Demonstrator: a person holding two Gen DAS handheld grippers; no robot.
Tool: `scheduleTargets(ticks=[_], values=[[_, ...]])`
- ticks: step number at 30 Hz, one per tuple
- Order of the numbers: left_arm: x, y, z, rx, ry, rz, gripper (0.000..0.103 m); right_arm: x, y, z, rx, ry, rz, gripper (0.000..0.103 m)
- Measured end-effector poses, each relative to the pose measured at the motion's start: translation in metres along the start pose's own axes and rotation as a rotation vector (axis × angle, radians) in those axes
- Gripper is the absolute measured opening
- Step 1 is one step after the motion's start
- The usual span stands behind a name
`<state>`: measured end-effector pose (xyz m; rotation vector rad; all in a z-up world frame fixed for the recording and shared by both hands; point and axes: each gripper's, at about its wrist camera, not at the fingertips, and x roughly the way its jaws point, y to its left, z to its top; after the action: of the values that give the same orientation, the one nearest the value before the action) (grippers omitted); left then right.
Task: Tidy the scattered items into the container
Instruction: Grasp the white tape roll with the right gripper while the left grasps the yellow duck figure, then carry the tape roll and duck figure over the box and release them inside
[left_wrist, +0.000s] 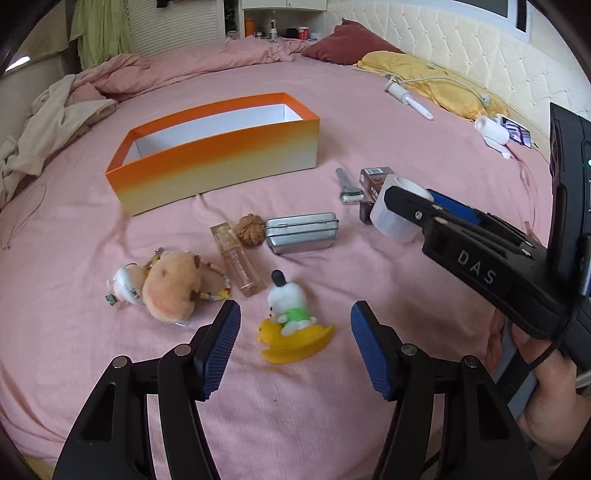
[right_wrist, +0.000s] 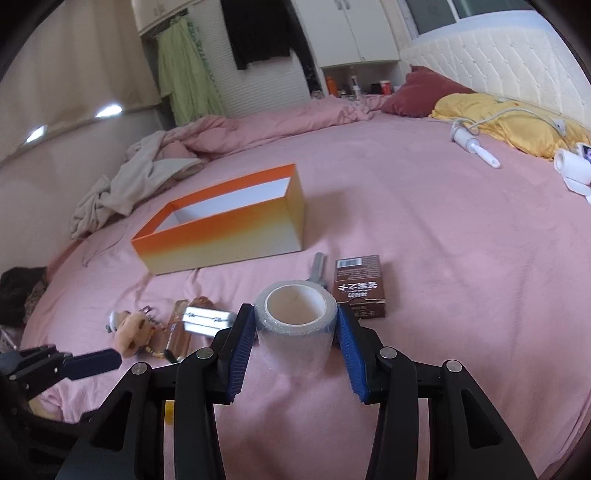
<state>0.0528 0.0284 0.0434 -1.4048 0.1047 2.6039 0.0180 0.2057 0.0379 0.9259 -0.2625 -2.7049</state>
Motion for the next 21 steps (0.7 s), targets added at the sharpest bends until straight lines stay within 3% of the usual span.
scheduleTargets(ticks=[4,7,9,10,16,21], values=[[0.045,0.008,0.009,-0.108,0.138,0.007,0.07,-0.003,-0.016,0.005,0.041,-0.017,-0.034,0.044],[0.051,0.01,0.015,-0.079,0.19,-0.018,0.07,-0.003,-0.02,0.004,0.055,-0.011,-0.033,0.044],[0.044,0.014,0.019,-0.072,0.194,-0.034,0.053,-0.004,-0.021,0.005,0.04,-0.01,-0.033,0.044],[0.041,0.016,0.018,-0.066,0.191,-0.037,0.051,-0.005,-0.02,0.006,0.034,-0.01,-0.032,0.044],[0.029,0.018,0.01,-0.015,0.184,-0.039,0.051,-0.012,-0.016,0.009,0.013,-0.025,-0.02,0.044],[0.025,0.025,0.017,-0.084,0.207,-0.039,0.051,-0.015,-0.01,0.017,0.0,-0.029,0.005,0.044]])
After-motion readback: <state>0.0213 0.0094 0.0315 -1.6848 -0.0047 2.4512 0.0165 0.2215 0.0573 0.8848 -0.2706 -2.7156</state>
